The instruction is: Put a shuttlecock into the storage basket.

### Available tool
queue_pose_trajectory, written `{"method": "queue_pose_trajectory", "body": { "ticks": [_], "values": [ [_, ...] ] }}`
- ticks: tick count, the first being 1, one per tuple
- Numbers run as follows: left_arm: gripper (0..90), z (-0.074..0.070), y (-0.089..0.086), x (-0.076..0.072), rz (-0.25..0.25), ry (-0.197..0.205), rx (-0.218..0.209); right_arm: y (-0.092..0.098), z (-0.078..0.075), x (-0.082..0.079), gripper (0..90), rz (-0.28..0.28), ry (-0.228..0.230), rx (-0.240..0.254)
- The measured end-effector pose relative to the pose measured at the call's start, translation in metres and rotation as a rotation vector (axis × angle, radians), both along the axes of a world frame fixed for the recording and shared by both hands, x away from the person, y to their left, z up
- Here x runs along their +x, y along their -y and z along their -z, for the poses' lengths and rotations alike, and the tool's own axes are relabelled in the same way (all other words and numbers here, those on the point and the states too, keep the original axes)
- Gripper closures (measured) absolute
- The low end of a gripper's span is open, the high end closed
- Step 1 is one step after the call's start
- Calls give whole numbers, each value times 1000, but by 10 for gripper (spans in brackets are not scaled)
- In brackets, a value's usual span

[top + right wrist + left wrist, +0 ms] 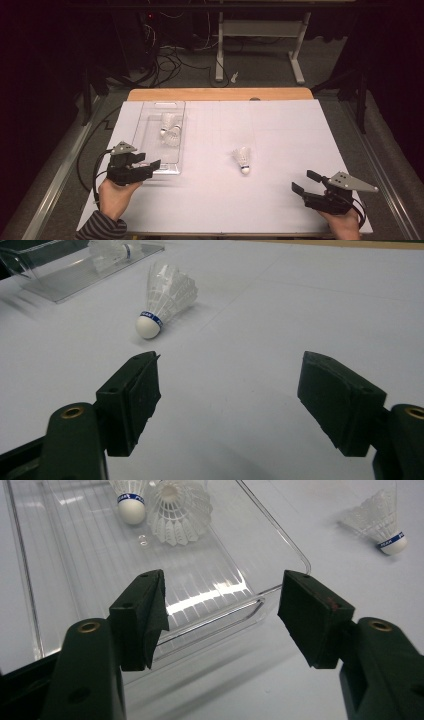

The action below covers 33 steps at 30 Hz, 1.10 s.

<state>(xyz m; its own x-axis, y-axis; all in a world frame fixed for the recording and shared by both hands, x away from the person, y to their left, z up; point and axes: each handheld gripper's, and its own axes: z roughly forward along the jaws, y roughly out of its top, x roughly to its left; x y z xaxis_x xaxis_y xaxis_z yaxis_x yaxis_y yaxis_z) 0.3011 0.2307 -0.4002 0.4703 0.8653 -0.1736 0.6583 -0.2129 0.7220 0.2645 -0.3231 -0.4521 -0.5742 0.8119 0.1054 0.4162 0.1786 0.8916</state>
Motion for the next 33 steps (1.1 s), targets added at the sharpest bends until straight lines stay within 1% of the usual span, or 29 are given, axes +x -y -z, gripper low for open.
{"method": "queue_pose_trajectory", "body": {
  "ticks": [8, 12, 19, 33],
  "values": [
    [361, 2, -2, -8, 1, 27, -10, 0, 0, 0, 255, 1, 0, 1],
    [356, 4, -1, -11, 10, 32, -11, 0, 0, 0, 255, 2, -1, 3],
    [352, 8, -3, -16, 13, 58, -28, 0, 0, 0, 255, 3, 1, 4],
    [347, 16, -3, -23, 14, 82, -55, 0, 0, 0, 255, 6, 0, 2]
  ]
}}
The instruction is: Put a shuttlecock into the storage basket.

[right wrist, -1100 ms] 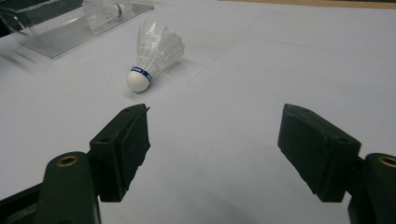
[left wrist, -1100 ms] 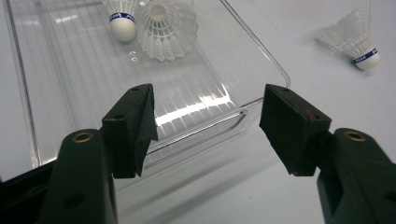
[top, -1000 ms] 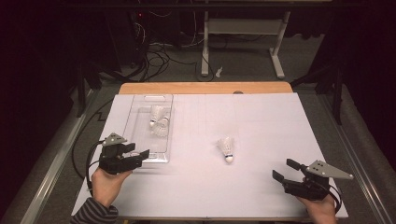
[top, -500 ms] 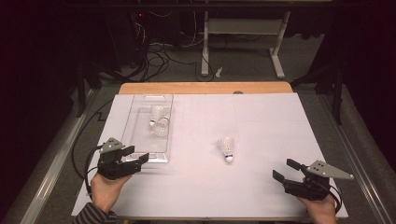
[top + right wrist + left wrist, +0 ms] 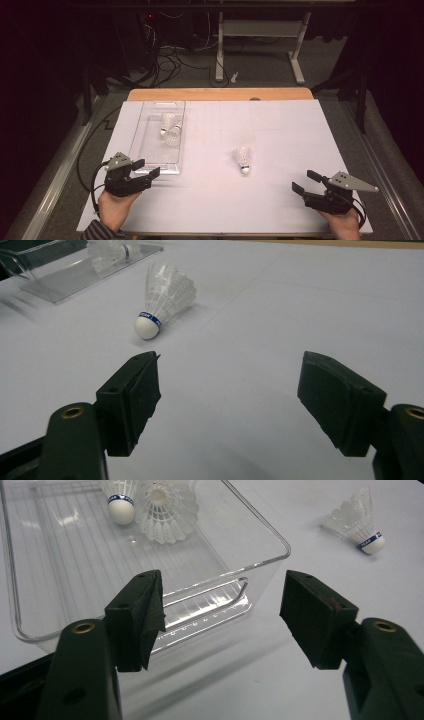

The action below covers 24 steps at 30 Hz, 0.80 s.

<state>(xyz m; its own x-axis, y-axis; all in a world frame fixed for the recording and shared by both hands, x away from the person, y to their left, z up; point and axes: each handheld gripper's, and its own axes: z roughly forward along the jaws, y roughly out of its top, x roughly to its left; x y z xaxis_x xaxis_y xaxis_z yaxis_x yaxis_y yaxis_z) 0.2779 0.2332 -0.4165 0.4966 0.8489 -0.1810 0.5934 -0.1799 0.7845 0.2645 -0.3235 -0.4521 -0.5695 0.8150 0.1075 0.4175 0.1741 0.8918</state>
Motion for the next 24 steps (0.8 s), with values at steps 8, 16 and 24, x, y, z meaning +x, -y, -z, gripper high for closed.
{"method": "queue_pose_trajectory", "body": {
  "ticks": [8, 16, 24],
  "values": [
    [346, 6, 1, -3, 2, 9, -9, 1, 0, 1, 255, 11, -5, 3],
    [345, 12, -3, -4, -2, 0, -33, 1, 0, 1, 254, 15, -5, 2],
    [343, 16, -3, -6, 5, -8, -26, 2, 0, 1, 255, 13, -2, -1]
  ]
}}
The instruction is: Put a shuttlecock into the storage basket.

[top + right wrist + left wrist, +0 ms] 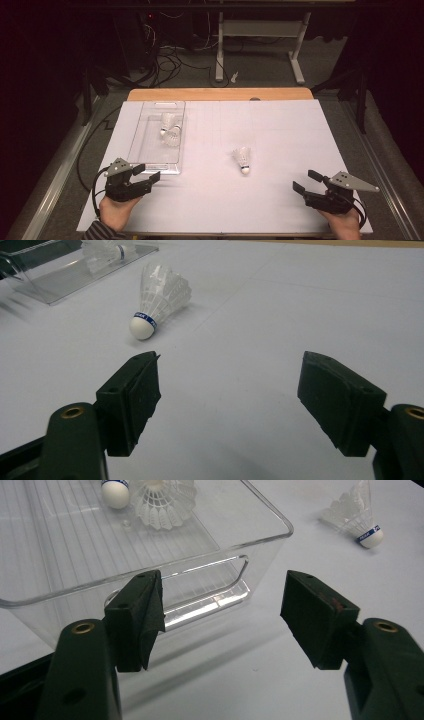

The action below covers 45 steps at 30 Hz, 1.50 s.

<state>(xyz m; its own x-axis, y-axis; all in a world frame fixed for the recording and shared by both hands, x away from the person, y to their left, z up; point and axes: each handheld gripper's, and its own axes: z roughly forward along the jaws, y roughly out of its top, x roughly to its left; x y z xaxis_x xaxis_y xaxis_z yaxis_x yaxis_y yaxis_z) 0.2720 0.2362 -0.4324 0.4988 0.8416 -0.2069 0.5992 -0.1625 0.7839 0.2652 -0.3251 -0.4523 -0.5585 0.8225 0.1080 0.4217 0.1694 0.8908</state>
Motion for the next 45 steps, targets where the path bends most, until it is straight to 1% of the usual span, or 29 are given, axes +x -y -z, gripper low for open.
{"method": "queue_pose_trajectory", "body": {
  "ticks": [5, 10, 14, 18, 24, 28, 33, 36, 40, 45],
  "values": [
    [341, 0, 3, 0, 11, 5, 9, 1, 0, 0, 255, 6, -3, 2],
    [341, 1, 8, -2, 30, -7, 16, 1, 0, -1, 255, 5, 0, 4],
    [340, -2, 11, -5, 44, 0, 8, 0, 0, -2, 256, 0, 4, 1],
    [334, -2, 15, -7, 61, -4, 11, 0, -1, -2, 256, -3, 5, 2],
    [331, -7, 22, -6, 85, 7, 21, 1, 0, -2, 256, -3, 3, 2],
    [334, -8, 27, -4, 105, 1, 31, 1, 0, -2, 256, -4, 3, 2],
    [341, -11, 33, -3, 124, 0, 33, 0, 0, -2, 255, -3, 3, 2],
    [342, -13, 36, -1, 136, 0, 47, 0, 0, -2, 255, -4, 2, 2],
    [345, -15, 43, 2, 159, -15, 51, 1, 0, -2, 255, -2, 2, 5],
    [350, -16, 49, 4, 177, -28, 59, 0, 0, -2, 255, -4, 2, 4]
  ]
}}
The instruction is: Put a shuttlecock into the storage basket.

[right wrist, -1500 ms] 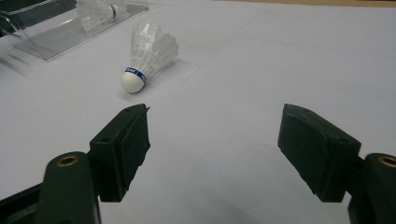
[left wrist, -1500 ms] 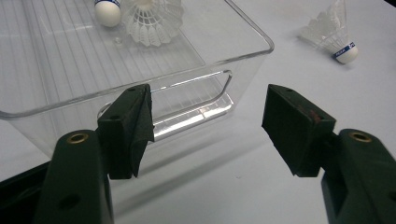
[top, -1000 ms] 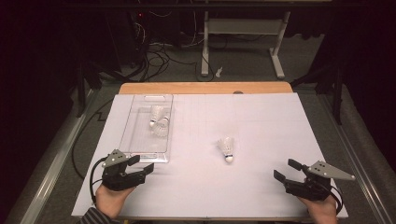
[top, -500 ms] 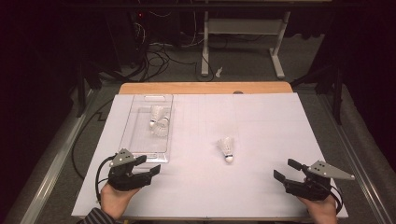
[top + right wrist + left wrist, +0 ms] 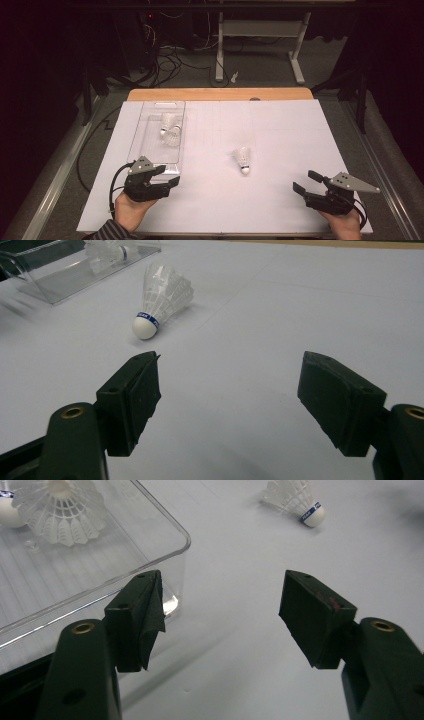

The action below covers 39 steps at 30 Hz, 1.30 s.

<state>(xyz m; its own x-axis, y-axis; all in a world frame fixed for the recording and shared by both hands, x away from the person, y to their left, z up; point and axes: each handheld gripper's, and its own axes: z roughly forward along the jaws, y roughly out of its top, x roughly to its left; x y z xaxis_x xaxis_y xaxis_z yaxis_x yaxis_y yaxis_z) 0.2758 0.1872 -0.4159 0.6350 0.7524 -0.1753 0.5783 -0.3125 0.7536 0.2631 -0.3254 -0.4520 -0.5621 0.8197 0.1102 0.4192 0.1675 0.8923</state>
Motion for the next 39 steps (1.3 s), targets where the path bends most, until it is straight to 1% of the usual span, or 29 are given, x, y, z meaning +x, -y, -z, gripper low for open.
{"method": "queue_pose_trajectory", "body": {
  "ticks": [9, 16, 22, 29, 36, 39],
  "values": [
    [373, -2, 11, 5, 32, -26, 19, 0, 0, -1, 255, -1, 4, 0],
    [394, -4, 16, 9, 47, -40, 17, 0, 0, -1, 255, 0, 3, 0],
    [402, -4, 19, 11, 48, -50, 11, 0, 0, -1, 256, -3, 4, -2],
    [410, -5, 23, 14, 58, -54, 16, 0, 0, -1, 256, -2, 5, -1],
    [415, -5, 30, 17, 78, -67, 29, 0, 0, -1, 256, -3, 5, -1],
    [417, -5, 33, 17, 84, -79, 31, 0, 0, -1, 256, -3, 5, -1]
  ]
}}
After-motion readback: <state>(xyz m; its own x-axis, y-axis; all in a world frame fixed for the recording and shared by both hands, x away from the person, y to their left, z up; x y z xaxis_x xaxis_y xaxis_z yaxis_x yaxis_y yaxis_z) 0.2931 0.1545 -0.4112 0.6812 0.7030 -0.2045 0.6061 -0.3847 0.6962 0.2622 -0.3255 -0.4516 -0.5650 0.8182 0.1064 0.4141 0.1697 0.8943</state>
